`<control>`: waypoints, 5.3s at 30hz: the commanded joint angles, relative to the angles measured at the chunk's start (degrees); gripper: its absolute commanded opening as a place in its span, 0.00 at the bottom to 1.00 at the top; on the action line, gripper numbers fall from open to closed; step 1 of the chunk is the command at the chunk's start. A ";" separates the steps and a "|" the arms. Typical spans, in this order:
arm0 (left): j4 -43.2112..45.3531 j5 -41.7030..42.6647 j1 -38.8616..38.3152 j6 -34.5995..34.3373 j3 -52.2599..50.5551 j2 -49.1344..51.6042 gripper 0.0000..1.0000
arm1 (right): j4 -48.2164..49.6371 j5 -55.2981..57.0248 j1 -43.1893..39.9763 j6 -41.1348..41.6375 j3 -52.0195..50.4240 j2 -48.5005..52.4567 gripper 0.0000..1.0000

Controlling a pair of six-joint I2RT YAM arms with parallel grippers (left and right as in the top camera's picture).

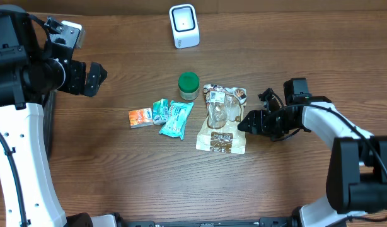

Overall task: Scan the item barcode
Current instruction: 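Reach the right gripper toward the clear-and-kraft bean bag, then grasp the bean bag's right edge with the right gripper, then lift the bean bag and carry it toward the white scanner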

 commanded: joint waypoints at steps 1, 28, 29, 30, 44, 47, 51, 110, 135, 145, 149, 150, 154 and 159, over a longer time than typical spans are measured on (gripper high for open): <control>-0.02 0.17 0.20 1.31 1.36 -0.28 1.00 | 0.33 -3.08 -1.49 -3.13 1.44 2.23 0.76; -0.02 0.17 0.20 1.31 1.36 -0.28 1.00 | 16.24 -6.38 5.11 3.56 1.44 19.02 0.09; -0.02 0.17 0.20 1.31 1.36 -0.28 1.00 | 16.28 -6.58 5.11 3.56 1.46 19.02 0.06; -0.02 0.17 0.20 1.31 1.36 -0.28 1.00 | 16.28 -6.69 5.05 3.56 1.46 18.99 0.04; -0.02 0.17 0.20 1.31 1.36 -0.28 1.00 | 7.04 -2.75 1.31 2.89 1.62 2.95 0.04; -0.02 0.17 0.20 1.31 1.36 -0.28 1.00 | 4.63 3.52 1.64 2.86 1.62 -0.55 0.04; -0.02 0.17 0.20 1.31 1.36 -0.28 1.00 | 3.78 7.10 1.73 2.86 1.53 -0.94 0.04; -0.02 0.17 0.20 1.31 1.36 -0.28 1.00 | 35.58 -26.82 -5.05 15.32 -7.41 8.41 0.04; -0.02 0.17 0.20 1.31 1.36 -0.28 1.00 | 23.47 -48.54 -5.35 19.19 -2.86 -23.28 0.04; -0.02 0.17 0.20 1.31 1.36 -0.28 1.00 | 52.81 -52.46 -5.33 46.12 -1.01 -25.31 0.04; -0.02 0.17 0.20 1.31 1.36 -0.28 1.00 | 63.60 -52.26 -5.33 54.45 -1.01 -25.31 0.04; -0.02 0.17 0.20 1.31 1.36 -0.28 1.00 | 64.57 -52.13 -5.33 54.99 -1.01 -25.31 0.04; -0.02 0.20 0.20 1.31 1.36 -0.28 1.00 | 64.83 -52.00 -5.33 54.88 -1.16 -25.14 0.04; -0.02 0.17 0.20 1.31 1.36 -0.28 1.00 | 59.30 -50.84 -5.33 49.20 -2.43 -24.44 0.04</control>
